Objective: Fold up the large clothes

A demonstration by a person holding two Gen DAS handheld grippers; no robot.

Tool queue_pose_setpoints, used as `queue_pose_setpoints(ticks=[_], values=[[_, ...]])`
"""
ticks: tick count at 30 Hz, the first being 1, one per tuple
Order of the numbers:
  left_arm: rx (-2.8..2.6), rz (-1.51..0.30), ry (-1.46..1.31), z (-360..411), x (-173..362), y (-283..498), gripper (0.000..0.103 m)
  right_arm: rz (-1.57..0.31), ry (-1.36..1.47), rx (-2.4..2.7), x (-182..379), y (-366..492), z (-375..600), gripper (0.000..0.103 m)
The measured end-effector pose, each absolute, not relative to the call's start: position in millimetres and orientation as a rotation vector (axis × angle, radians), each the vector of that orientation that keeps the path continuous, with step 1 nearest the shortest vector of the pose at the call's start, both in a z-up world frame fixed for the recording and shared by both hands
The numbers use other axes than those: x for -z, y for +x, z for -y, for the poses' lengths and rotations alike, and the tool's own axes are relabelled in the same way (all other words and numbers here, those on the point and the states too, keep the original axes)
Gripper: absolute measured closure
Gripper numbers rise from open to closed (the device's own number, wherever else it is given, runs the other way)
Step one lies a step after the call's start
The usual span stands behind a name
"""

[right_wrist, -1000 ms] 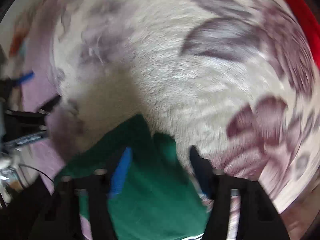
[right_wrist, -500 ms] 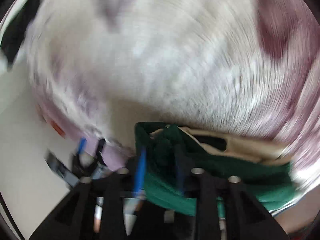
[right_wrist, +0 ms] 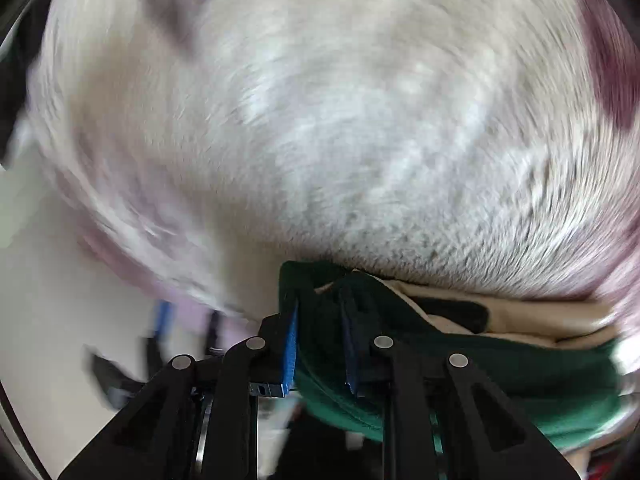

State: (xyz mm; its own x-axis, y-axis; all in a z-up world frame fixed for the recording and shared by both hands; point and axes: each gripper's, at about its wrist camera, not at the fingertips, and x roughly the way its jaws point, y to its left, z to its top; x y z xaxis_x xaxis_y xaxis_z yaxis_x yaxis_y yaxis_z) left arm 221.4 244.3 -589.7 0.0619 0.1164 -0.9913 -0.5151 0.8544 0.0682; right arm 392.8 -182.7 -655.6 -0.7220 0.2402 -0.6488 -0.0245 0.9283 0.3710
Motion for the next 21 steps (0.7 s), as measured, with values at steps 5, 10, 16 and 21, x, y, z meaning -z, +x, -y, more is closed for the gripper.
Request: queue_pose_setpoints(ticks=[5, 10, 16, 21], values=[[-0.44, -1.389, -0.32, -224.0, 559.1, 233.2, 0.0, -2.143, 0.351, -0.588, 590.8, 408.6, 238.2, 0.038], [-0.35, -1.356, -0.247, -181.0, 532.6, 258.4, 0.0, -1.837, 0.196, -0.474, 497.3, 363.6, 366.4, 0.024], [-0.317, -1.36, -0.154, -138.0, 522.4, 271.1, 0.0, -1.858, 0.21, -0.188, 524.5, 218.6, 511.8, 0.023], [-0.35, -1.399, -0.093, -122.4, 529.9, 254.7, 0.0, -1.886, 0.354, -0.195, 596.7, 148.7, 538.5, 0.003]])
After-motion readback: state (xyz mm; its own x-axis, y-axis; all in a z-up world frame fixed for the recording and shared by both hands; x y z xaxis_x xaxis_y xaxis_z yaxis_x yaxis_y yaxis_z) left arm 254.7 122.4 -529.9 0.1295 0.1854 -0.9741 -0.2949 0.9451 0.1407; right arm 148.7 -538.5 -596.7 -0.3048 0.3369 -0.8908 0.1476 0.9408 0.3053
